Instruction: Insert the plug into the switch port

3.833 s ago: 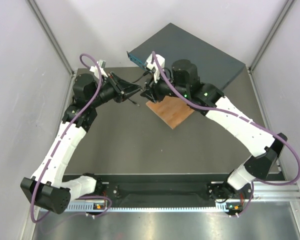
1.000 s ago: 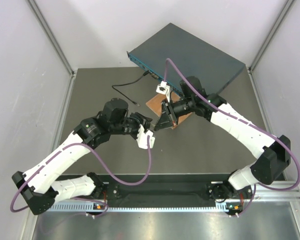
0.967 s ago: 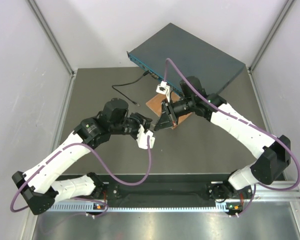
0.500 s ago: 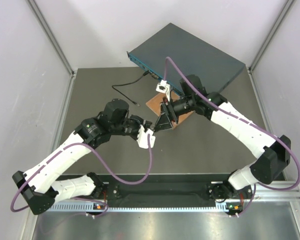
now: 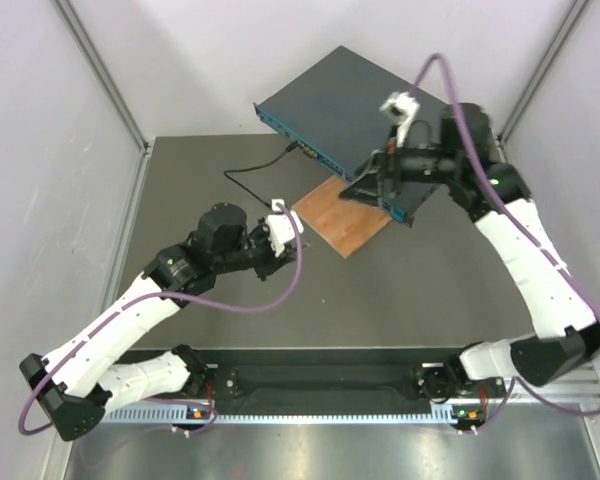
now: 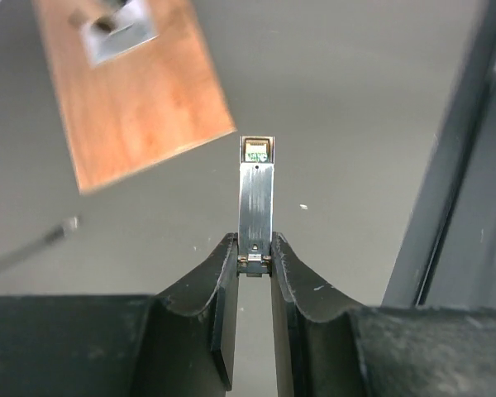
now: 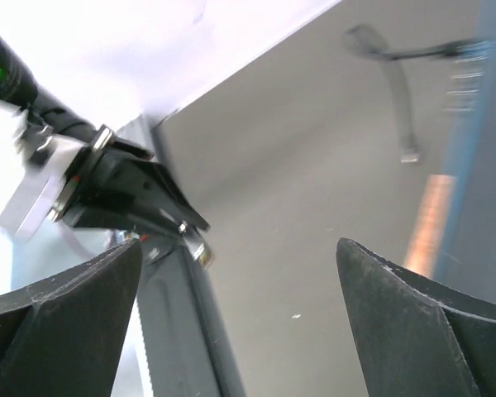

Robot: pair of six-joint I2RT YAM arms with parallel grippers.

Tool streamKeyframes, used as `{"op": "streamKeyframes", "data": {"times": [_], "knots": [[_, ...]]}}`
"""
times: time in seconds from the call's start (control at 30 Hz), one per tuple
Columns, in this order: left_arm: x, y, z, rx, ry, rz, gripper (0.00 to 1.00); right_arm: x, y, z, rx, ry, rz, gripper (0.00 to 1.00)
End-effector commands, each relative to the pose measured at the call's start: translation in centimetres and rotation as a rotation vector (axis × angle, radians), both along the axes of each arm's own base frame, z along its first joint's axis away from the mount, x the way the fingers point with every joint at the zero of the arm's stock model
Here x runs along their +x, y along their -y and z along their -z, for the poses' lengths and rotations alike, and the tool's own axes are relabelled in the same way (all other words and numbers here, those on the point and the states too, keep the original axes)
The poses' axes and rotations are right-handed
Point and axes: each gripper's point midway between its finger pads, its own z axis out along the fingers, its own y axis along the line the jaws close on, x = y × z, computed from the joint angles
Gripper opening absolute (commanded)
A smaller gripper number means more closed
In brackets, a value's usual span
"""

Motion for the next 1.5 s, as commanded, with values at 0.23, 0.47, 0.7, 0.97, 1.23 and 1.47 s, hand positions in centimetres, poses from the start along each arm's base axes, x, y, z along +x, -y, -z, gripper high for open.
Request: {"op": "streamKeyframes", "data": {"times": [0.23,0.47,0.7,0.97,1.23,1.47], "knots": [[6.7,0.0,-5.5,-0.256,-0.140,-0.404,0.00,3.2,16.6,-2.0,0.147,-0.025,0.650,1.00],[8.5,0.8,-5.2,-0.215,-0.180,-0.417,0.00,3.5,22.0,2.4,0.206,-0.186,0.828,1.00],[10.3,0.4,-6.0,-0.225,-0.170,-0.445,0.00,6.6,22.0,5.1,0.310,-0.322,0.796,1.00],[10.9,0.0,-4.0,-0.136,-0.152,-0.412,0.00,8.6,21.1,4.5,0.497,-0.337,0.707,0.99],[14.4,0.2,-4.0,-0.101,-0.084,-0.478,0.00,9.6,19.9,4.4,0.533,-0.356,0.665,0.75],[16.7,1.1,-4.6,-0.119,-0.067,-0.519,0.00,10.0,19.7,5.1,0.546,-0.387,0.667,0.40]]}}
